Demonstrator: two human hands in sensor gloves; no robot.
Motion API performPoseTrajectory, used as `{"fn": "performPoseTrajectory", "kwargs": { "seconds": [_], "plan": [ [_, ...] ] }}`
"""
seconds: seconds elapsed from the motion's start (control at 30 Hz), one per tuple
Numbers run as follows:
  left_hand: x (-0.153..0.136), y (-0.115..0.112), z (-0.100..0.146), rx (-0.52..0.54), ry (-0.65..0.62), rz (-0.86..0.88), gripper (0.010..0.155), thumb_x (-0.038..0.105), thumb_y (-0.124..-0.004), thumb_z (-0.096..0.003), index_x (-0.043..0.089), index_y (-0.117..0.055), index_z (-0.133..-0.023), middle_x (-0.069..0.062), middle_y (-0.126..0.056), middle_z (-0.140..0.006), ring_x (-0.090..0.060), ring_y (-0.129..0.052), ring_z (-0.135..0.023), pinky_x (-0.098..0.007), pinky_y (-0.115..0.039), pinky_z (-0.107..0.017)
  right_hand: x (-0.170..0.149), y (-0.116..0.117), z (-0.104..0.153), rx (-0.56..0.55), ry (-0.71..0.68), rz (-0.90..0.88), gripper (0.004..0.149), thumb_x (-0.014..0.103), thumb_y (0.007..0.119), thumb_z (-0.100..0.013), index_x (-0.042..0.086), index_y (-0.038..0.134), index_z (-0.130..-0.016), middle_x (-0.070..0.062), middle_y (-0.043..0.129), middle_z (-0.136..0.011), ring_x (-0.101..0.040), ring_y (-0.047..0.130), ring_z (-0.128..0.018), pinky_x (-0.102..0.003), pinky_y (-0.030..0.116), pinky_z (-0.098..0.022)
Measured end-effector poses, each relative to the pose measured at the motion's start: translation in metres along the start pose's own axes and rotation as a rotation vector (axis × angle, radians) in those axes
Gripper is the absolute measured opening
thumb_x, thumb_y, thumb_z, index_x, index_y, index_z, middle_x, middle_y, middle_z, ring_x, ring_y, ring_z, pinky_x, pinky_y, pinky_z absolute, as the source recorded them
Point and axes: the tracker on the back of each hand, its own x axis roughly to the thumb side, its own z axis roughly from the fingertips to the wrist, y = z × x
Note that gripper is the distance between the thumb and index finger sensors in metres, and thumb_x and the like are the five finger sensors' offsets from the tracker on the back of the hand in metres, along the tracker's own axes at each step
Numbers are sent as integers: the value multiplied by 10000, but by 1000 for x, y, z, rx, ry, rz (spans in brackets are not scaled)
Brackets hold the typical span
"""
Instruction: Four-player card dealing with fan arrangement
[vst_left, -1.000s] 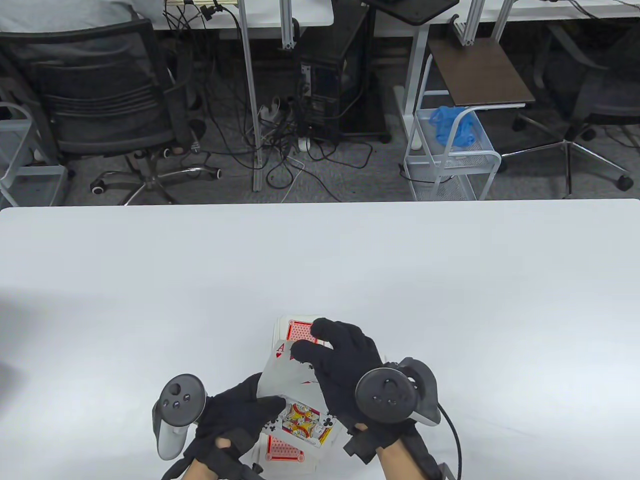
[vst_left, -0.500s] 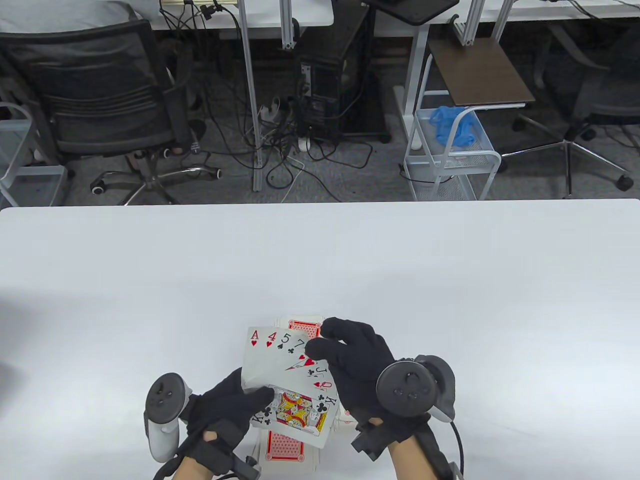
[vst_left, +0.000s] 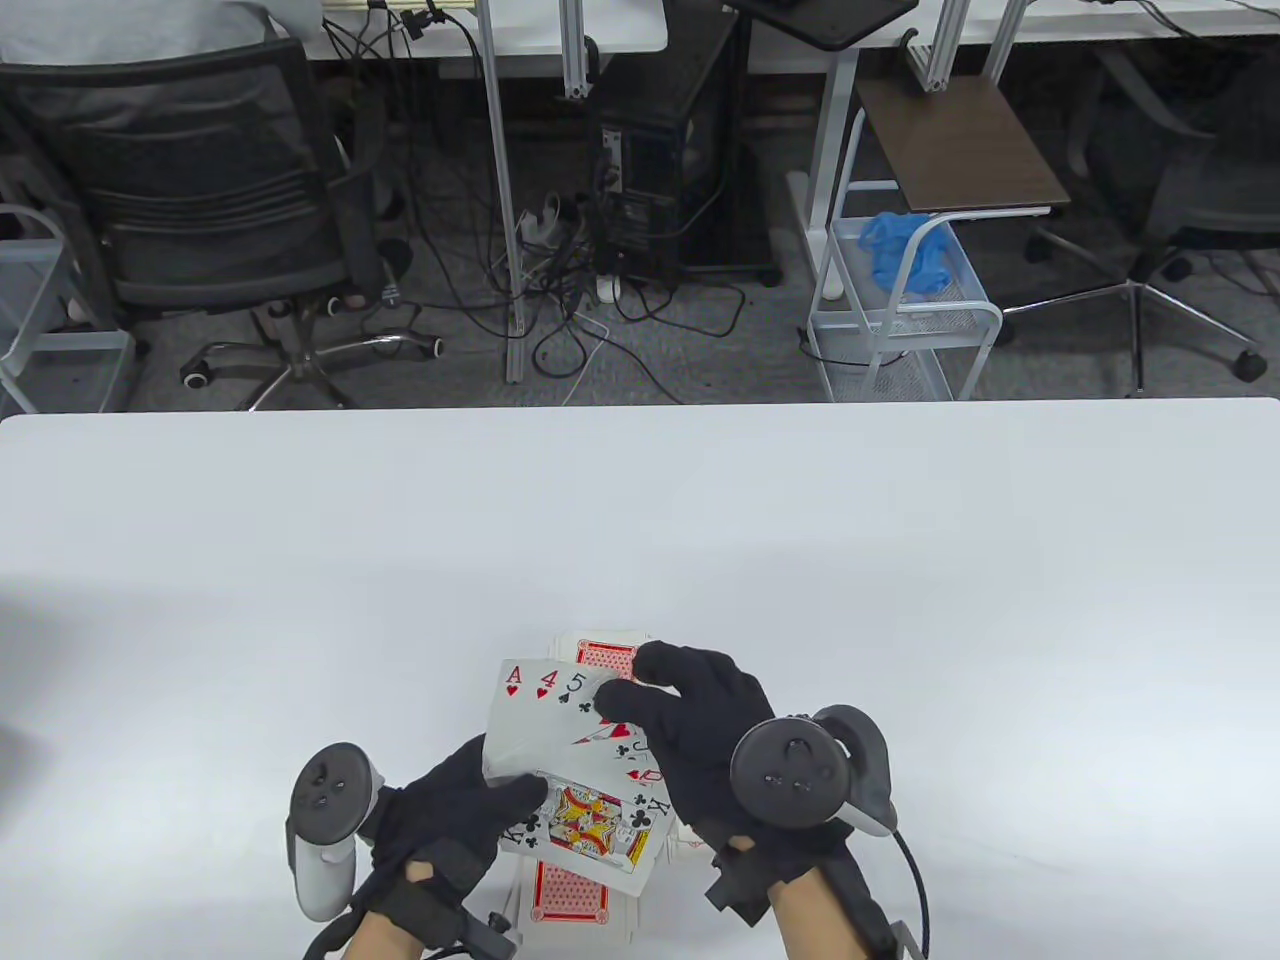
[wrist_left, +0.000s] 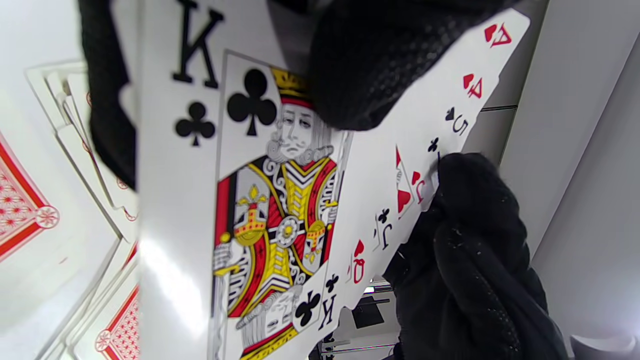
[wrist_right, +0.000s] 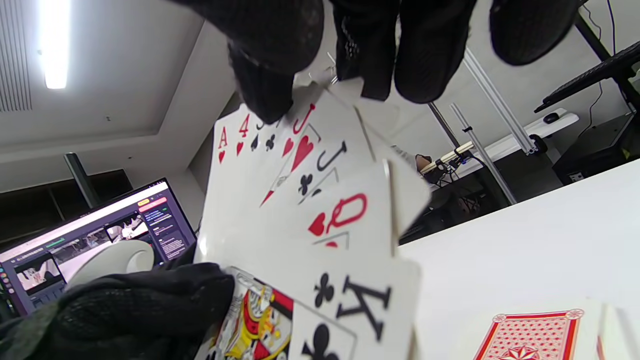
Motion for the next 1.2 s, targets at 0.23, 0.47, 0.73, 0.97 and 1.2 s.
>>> {"fn": "performPoseTrajectory", "kwargs": {
  "seconds": [0.23, 0.47, 0.73, 0.97, 1.2],
  "plan": [
    [-1, 1, -1, -11, -2, -15, 428, 295, -908, -459, 186, -894, -872, -80, -1094, -751, -336, -1177, -555, -423, -1022, -366, -5, 2, 1, 14, 32, 6, 484, 205, 682, -626, 266, 715, -1105, -333, 594, -1170, -626, 624, -976, -806, 505, -646],
    [-3, 2, -1, -38, -3, 72, 434, 291, -908, -462, 179, -886, -880, -84, -1083, -763, -330, -1180, -559, -410, -1030, -368, -5, 9, -2, 94, 23, 58, 633, 274, 795, -604, 297, 538, -1183, -313, 578, -1183, -601, 649, -977, -803, 505, -653],
    [0, 6, 1, 64, -23, 108, 436, 284, -909, -460, 172, -879, -881, -81, -1081, -765, -310, -1200, -539, -368, -1064, -349, -1, 6, 0, -75, -65, 32, 693, 303, 811, -589, 256, 487, -1199, -267, 689, -1117, -501, 803, -867, -746, 599, -633],
    [5, 24, 12, 227, -75, 172, 437, 301, -889, -482, 206, -842, -906, -49, -1064, -799, -283, -1190, -590, -347, -1065, -389, -19, 12, 2, -29, 204, 22, 640, 497, 755, -584, 14, 795, -1003, -198, 944, -847, -435, 987, -628, -672, 765, -502],
    [5, 26, 14, 243, -100, 191, 443, 289, -877, -487, 220, -824, -921, -42, -1033, -841, -284, -1179, -631, -349, -1061, -416, -20, 41, -7, 63, 180, -122, 410, 420, 815, -561, 106, 912, -806, -80, 1021, -634, -362, 1023, -556, -639, 798, -480]
  ]
}}
